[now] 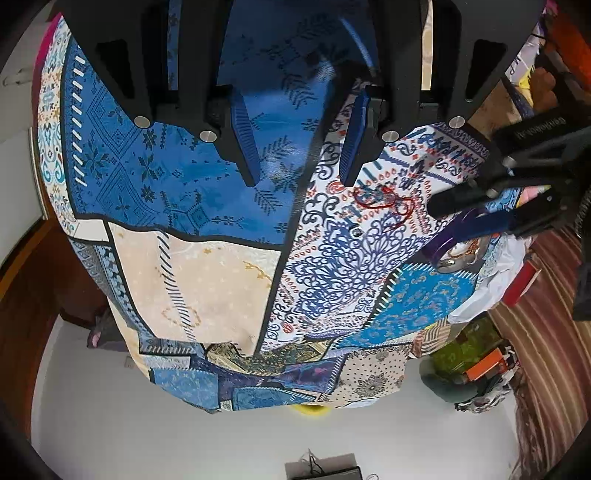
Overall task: Organize jewelry
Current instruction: 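Move both grippers back from the box to the jewelry pile, then grasp the red beaded strand with the left gripper while the right gripper grasps a silver piece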
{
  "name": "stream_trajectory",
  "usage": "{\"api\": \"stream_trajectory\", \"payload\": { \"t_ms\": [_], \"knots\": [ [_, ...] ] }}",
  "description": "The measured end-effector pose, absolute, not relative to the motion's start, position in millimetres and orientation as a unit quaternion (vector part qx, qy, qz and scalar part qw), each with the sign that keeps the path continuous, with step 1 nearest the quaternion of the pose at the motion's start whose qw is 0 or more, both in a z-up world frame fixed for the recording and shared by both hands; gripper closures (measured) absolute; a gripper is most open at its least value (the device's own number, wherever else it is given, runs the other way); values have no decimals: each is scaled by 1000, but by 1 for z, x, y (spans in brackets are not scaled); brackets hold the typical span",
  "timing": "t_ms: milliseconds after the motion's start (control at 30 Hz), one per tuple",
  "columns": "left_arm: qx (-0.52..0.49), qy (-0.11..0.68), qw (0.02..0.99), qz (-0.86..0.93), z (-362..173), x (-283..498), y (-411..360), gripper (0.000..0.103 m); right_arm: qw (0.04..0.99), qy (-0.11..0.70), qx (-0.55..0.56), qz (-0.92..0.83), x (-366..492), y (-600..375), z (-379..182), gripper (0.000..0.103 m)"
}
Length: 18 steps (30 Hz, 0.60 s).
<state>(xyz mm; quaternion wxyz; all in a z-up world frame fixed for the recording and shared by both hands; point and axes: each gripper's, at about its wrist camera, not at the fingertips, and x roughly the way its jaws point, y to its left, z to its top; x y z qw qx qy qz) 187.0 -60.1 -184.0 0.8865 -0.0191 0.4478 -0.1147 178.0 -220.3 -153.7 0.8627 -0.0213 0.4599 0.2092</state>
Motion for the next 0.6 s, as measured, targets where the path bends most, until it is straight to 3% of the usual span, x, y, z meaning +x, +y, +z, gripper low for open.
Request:
{"api": "stream_trajectory", "payload": {
  "t_ms": [333, 467, 600],
  "knots": [
    [-8, 434, 892, -125, -199, 199, -74, 55, 863, 460, -9, 209, 188, -226, -156, 62],
    [-10, 434, 890, -140, -199, 203, -75, 74, 863, 457, -12, 214, 193, -219, -157, 62],
    [-27, 445, 880, -165, -195, 208, -75, 76, 863, 456, -16, 216, 195, -216, -157, 62]
  ]
}}
